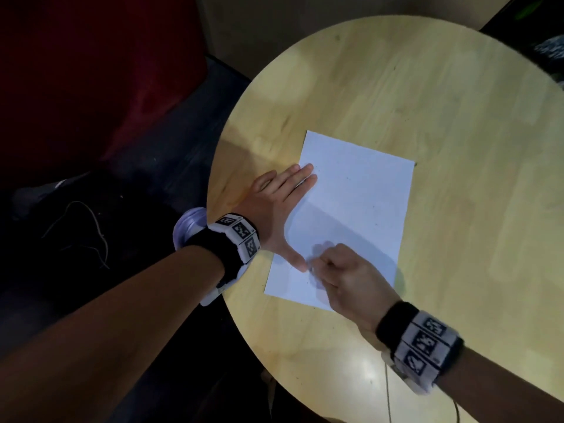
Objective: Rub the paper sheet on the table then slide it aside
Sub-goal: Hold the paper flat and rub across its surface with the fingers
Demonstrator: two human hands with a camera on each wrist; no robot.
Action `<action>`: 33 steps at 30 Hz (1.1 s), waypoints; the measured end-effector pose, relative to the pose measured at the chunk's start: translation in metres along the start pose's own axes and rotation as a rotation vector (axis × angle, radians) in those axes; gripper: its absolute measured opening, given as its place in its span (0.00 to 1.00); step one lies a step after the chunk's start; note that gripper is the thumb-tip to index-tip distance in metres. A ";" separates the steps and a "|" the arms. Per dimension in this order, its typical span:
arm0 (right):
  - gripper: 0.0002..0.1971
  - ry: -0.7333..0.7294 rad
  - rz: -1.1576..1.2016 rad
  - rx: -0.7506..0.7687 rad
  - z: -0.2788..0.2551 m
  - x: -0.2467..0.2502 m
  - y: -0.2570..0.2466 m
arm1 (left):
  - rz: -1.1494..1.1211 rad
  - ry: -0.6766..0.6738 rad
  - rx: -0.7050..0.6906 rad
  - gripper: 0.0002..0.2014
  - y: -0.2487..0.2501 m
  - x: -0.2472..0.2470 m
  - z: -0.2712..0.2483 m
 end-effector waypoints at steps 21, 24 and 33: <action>0.05 0.281 -0.128 -0.248 0.125 0.081 0.095 | -0.038 -0.061 0.009 0.80 0.002 0.002 0.001; 0.05 0.272 -0.140 -0.300 0.117 0.077 0.088 | -0.053 -0.058 0.010 0.80 0.004 0.002 0.000; 0.09 0.070 -0.103 -0.125 0.037 0.028 0.035 | -0.046 -0.037 0.018 0.80 0.002 0.002 0.001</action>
Point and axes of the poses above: each hand's wrist, its own z-axis towards the middle knuckle, its own x-axis out of the back of the hand, y = z × x, the point moved 8 cm from there along z, towards the middle knuckle, and after that the axes turned 4 degrees about -y, right-handed, at the moved point
